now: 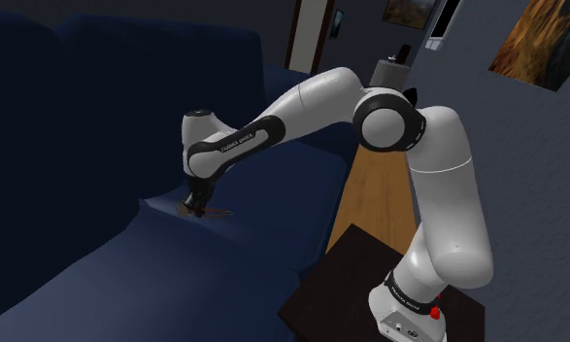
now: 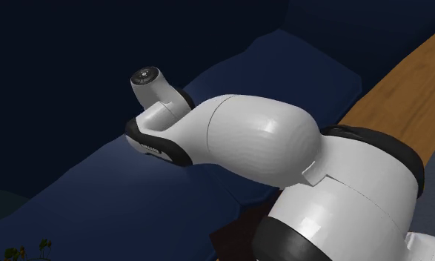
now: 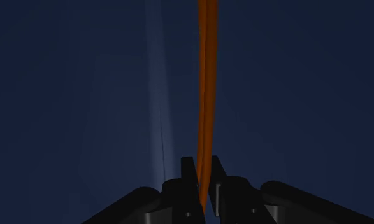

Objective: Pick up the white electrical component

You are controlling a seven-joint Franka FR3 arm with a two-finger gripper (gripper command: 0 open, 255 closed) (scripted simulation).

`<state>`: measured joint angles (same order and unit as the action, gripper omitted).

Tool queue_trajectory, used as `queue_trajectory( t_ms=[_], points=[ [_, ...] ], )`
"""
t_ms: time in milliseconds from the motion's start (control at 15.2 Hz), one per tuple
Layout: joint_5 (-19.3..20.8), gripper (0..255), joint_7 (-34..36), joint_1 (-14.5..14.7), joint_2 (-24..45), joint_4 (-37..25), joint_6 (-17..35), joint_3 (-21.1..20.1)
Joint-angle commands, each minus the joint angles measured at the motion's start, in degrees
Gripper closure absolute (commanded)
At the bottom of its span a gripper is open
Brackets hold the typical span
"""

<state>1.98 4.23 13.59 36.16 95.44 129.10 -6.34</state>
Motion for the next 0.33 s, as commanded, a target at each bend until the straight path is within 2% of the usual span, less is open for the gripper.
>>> queue_trajectory(
  t_ms=[0, 264],
  points=[
    [-0.1, 255, 0.0, 0.0, -1.0, 0.0, -1.0, -0.1],
    [-0.2, 255, 0.0, -0.1, -2.0, -0.2, -2.2, -0.1]
  ],
)
